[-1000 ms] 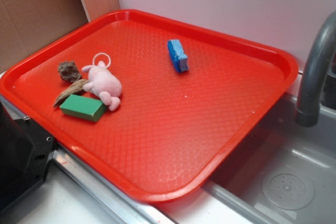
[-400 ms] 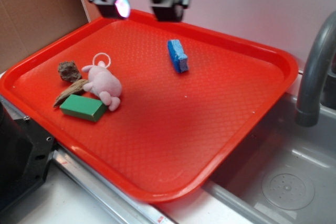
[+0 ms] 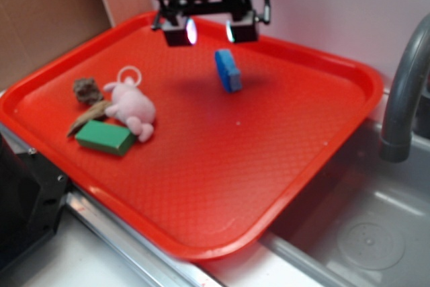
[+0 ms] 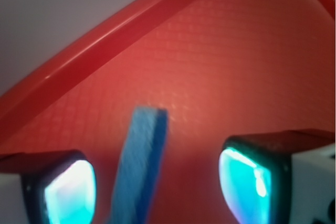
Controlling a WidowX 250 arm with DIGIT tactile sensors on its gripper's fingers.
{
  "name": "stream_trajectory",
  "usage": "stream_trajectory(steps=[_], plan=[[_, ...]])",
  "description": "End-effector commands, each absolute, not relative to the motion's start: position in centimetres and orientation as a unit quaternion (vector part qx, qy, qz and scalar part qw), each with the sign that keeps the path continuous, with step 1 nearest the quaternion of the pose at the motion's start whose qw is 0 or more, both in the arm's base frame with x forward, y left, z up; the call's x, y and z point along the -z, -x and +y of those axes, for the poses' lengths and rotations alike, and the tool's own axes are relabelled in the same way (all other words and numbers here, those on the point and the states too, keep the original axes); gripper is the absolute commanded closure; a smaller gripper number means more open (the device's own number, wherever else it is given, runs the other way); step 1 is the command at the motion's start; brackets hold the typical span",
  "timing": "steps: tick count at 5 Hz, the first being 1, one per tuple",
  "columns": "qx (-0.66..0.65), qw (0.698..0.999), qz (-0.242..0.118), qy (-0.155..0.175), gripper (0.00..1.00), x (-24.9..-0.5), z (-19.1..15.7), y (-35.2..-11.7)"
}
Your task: Grab the blue sponge.
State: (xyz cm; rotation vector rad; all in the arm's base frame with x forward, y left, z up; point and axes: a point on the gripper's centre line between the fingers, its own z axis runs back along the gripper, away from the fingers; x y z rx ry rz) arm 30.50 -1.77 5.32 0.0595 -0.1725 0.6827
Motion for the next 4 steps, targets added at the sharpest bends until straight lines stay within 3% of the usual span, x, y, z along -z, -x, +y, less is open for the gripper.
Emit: stream_trajectory(steps=[1, 2, 3, 4], plan=[[-0.317, 0.948, -0.027, 0.001, 0.88, -2.5, -0.3, -29.9], [-0.226, 0.973, -0.034, 0.043, 1.00, -5.3, -0.4, -28.5], [-0.103, 0.990, -0.036, 0.094, 1.00, -10.2, -1.4, -27.6], [-0.041, 0.997, -0.035, 0.046, 1.00, -15.2, -3.3, -24.0]])
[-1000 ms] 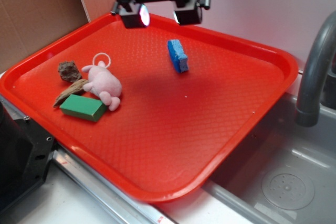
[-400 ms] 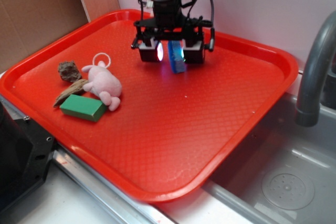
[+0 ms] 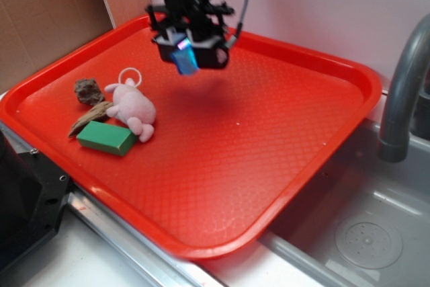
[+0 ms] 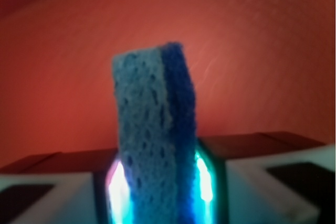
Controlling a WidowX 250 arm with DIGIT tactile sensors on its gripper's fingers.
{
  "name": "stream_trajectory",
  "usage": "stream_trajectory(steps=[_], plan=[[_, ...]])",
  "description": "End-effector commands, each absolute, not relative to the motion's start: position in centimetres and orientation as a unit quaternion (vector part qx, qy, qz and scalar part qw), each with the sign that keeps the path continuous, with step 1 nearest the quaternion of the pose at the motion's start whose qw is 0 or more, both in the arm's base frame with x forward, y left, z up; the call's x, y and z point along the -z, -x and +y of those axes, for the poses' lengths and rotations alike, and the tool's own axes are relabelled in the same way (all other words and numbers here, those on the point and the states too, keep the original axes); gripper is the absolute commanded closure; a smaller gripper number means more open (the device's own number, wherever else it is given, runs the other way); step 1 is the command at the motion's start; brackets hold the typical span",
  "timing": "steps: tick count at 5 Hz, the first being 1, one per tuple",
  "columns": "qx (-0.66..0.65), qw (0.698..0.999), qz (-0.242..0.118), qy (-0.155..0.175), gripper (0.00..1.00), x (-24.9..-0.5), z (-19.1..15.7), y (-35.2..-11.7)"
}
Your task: Grab the blue sponge.
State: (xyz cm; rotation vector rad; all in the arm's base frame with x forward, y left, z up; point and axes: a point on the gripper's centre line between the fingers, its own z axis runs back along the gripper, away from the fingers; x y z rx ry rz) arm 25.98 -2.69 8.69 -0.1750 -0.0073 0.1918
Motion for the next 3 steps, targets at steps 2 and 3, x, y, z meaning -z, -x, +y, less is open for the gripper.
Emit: stream_trajectory(steps=[2, 3], plan=[[-0.063, 0.995, -0.069, 0.029, 1.00, -25.1, -4.6, -19.7], [-0.046, 0.994, -0.092, 0.039, 1.00, -29.1, -4.0, -18.4]])
